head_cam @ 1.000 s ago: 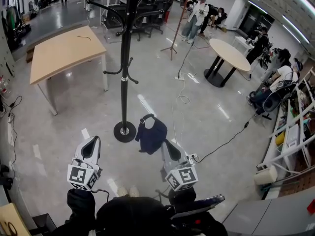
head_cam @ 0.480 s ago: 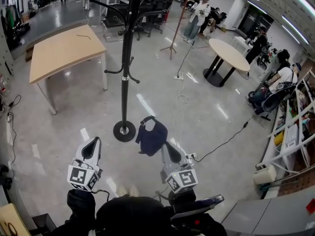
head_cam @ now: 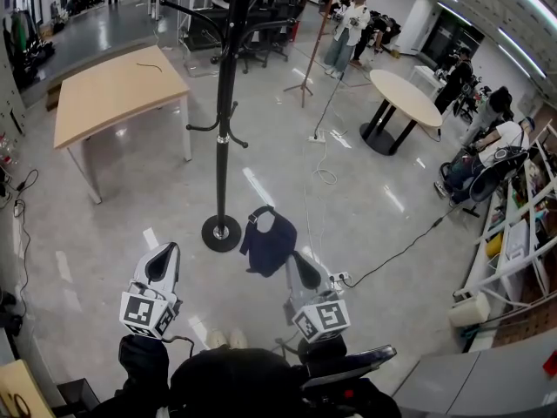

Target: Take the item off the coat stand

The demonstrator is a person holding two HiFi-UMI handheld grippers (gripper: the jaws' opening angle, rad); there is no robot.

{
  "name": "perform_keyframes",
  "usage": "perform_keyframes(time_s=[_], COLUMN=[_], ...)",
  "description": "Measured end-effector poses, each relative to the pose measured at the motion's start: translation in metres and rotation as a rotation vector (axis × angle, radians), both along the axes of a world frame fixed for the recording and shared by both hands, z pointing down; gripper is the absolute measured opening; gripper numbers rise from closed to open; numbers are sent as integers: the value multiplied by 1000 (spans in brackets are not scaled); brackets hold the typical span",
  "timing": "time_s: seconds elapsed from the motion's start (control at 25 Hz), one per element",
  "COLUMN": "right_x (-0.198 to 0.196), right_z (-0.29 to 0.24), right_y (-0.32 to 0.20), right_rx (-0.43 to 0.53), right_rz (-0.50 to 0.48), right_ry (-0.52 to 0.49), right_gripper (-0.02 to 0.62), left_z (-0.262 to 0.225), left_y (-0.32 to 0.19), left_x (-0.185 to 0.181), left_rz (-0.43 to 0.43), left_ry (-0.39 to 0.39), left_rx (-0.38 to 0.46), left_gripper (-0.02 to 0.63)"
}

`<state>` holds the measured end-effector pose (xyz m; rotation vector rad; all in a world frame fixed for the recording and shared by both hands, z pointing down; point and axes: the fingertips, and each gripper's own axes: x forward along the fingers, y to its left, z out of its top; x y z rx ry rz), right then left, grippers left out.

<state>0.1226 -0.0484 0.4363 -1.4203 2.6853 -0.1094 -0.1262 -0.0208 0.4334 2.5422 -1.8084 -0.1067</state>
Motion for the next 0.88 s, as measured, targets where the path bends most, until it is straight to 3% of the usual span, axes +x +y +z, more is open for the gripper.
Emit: perform_keyframes(time_s=[0.88], right_x=[5], right_z=[3], right_y=[5], right_rx=[3], right_rz=[3], right_ry=[3], right_gripper=[14], left_z=[8], left_y=[4], left_x=[5], left_rz=[6], left_ry=[5], left_rx=[4], left_gripper=[4])
